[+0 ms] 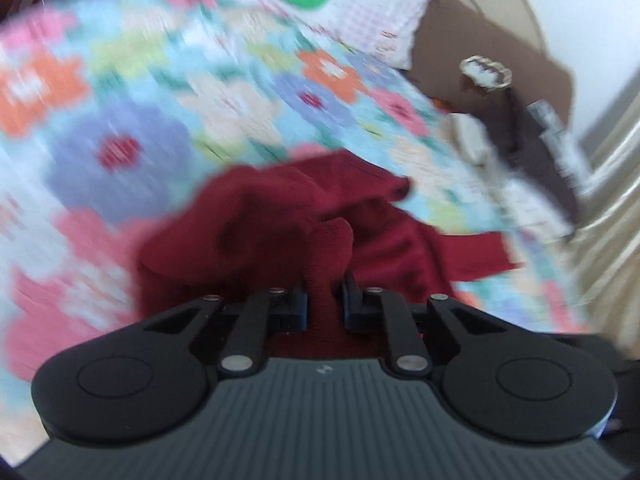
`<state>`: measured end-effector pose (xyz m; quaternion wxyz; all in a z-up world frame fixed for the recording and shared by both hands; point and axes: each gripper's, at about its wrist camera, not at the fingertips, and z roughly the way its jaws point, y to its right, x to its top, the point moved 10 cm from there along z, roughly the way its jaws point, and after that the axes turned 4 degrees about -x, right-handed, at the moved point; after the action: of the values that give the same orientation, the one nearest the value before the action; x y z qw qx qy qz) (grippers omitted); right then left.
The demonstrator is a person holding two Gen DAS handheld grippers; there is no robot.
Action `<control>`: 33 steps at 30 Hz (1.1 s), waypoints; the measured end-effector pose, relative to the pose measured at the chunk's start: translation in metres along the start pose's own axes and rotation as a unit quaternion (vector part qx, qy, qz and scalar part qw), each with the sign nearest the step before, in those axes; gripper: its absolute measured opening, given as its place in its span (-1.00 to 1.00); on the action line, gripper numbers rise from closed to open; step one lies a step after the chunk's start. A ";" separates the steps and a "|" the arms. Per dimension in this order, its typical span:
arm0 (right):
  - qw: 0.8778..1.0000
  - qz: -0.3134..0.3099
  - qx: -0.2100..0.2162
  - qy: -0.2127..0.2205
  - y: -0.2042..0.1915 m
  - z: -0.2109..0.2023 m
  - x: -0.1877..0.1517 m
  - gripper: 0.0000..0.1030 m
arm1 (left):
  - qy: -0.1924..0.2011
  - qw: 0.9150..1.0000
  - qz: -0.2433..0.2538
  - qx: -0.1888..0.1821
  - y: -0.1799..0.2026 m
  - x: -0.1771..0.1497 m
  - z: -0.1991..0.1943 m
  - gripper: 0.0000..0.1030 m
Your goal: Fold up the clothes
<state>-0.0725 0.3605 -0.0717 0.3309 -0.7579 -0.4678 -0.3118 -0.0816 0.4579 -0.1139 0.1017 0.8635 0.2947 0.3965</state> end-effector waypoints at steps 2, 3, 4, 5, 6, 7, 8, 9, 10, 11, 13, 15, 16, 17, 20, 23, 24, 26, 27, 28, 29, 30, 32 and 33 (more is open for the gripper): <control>1.000 0.004 -0.009 0.005 0.002 -0.004 0.000 -0.80 | 0.008 1.000 0.002 0.026 -0.008 0.004 -0.005 -0.73; 1.000 0.007 -0.014 0.003 0.004 -0.004 -0.001 -0.80 | 0.012 1.000 -0.008 0.023 -0.012 0.006 -0.008 -0.73; 1.000 0.010 -0.018 0.001 0.007 -0.005 -0.001 -0.80 | 0.016 0.999 -0.020 0.021 -0.017 0.008 -0.011 -0.74; 1.000 0.012 -0.022 -0.001 0.010 -0.006 -0.002 -0.80 | 0.020 0.999 -0.032 0.026 -0.024 0.009 -0.014 -0.73; 1.000 0.015 -0.026 -0.003 0.013 -0.006 -0.003 -0.80 | 0.022 0.998 -0.035 0.039 -0.031 0.011 -0.017 -0.74; 0.999 0.015 -0.031 -0.005 0.016 -0.007 -0.004 -0.80 | 0.025 0.998 -0.034 0.056 -0.037 0.012 -0.020 -0.74; 0.999 0.015 -0.036 -0.007 0.019 -0.008 -0.004 -0.80 | 0.030 0.996 -0.030 0.076 -0.043 0.013 -0.024 -0.74; 0.999 0.015 -0.042 -0.008 0.022 -0.009 -0.005 -0.78 | 0.034 0.995 -0.026 0.093 -0.048 0.014 -0.028 -0.74; 0.999 0.015 -0.047 -0.011 0.024 -0.009 -0.006 -0.75 | 0.039 0.993 -0.024 0.109 -0.055 0.015 -0.032 -0.74; 0.998 0.014 -0.053 -0.014 0.026 -0.010 -0.006 -0.74 | 0.045 0.992 -0.027 0.118 -0.061 0.017 -0.036 -0.74; 0.998 0.014 -0.063 -0.020 0.030 -0.010 -0.008 -0.74 | 0.059 0.989 -0.040 0.133 -0.072 0.021 -0.045 -0.75; 0.997 0.005 -0.076 -0.023 0.033 -0.011 -0.010 -0.74 | 0.077 0.984 -0.054 0.153 -0.084 0.025 -0.057 -0.79; 0.996 0.002 -0.083 -0.025 0.035 -0.011 -0.011 -0.73 | 0.087 0.981 -0.060 0.164 -0.091 0.028 -0.063 -0.82; 0.996 0.001 -0.088 -0.028 0.039 -0.010 -0.011 -0.73 | 0.098 0.977 -0.064 0.180 -0.099 0.031 -0.070 -0.85; 0.994 -0.001 -0.102 -0.038 0.050 -0.007 -0.009 -0.65 | 0.123 0.960 -0.071 0.241 -0.126 0.037 -0.089 -0.85; 0.990 -0.001 -0.126 -0.057 0.069 -0.002 -0.005 -0.45 | 0.101 0.934 -0.026 0.341 -0.148 0.034 -0.094 -0.86; 0.989 0.000 -0.135 -0.065 0.076 -0.001 -0.004 -0.38 | 0.088 0.926 -0.017 0.366 -0.154 0.031 -0.093 -0.86; 0.986 0.003 -0.148 -0.081 0.089 0.000 -0.001 -0.36 | 0.069 0.928 -0.031 0.364 -0.165 0.026 -0.087 -0.86; 0.985 0.006 -0.150 -0.086 0.094 0.000 0.001 -0.33 | 0.063 0.935 -0.053 0.345 -0.170 0.023 -0.085 -0.86; 0.985 0.009 -0.148 -0.086 0.098 0.000 0.004 -0.27 | 0.060 0.938 -0.071 0.334 -0.173 0.021 -0.083 -0.85; 0.985 0.012 -0.147 -0.086 0.103 -0.001 0.006 -0.21 | 0.058 0.937 -0.085 0.334 -0.176 0.019 -0.084 -0.84; 0.985 0.017 -0.147 -0.084 0.108 -0.001 0.009 -0.07 | 0.059 0.932 -0.089 0.346 -0.180 0.019 -0.088 -0.76; 0.985 0.027 -0.149 -0.083 0.119 0.001 0.015 0.02 | 0.066 0.917 -0.098 0.380 -0.184 0.017 -0.098 -0.54; 0.985 0.032 -0.151 -0.083 0.124 0.002 0.017 0.03 | 0.073 0.909 -0.102 0.398 -0.185 0.016 -0.104 -0.10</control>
<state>0.0477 0.3279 -0.0860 0.1825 -0.8372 -0.4167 -0.3035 -0.2302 0.6105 -0.1099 -0.2328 0.7663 0.5209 0.2955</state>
